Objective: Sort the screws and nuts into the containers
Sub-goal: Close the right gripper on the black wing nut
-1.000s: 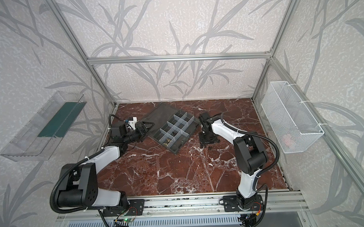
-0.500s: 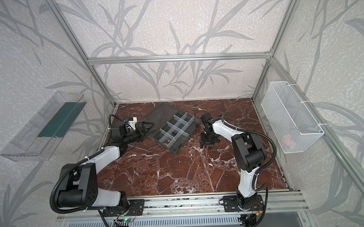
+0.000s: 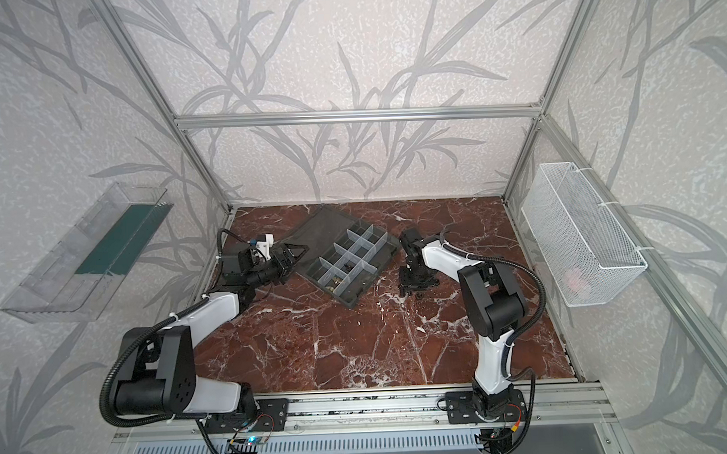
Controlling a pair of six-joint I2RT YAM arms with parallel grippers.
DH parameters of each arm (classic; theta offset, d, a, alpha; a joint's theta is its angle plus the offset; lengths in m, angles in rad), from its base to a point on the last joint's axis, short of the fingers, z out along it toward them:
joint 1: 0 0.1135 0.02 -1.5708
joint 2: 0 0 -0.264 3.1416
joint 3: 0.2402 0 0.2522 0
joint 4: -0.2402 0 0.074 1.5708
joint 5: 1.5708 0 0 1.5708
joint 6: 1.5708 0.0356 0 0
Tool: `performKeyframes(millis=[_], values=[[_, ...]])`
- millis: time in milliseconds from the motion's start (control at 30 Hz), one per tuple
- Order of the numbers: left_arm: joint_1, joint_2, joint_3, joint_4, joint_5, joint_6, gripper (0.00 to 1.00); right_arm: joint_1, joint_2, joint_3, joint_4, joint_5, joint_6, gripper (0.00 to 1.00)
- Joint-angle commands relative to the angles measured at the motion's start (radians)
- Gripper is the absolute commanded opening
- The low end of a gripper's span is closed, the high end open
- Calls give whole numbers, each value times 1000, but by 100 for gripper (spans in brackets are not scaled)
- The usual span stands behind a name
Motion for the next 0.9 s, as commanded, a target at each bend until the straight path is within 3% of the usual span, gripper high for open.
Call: performKeyframes(millis=[0, 567, 867], values=[[-4, 12, 2, 15, 10, -5, 100, -2, 20, -8, 0, 1, 12, 26], [-4, 9, -3, 16, 10, -3, 99, -2, 77, 3, 22, 14, -1, 22], [-3, 5, -4, 15, 9, -1, 100, -2, 24, -21, 51, 25, -54, 1]])
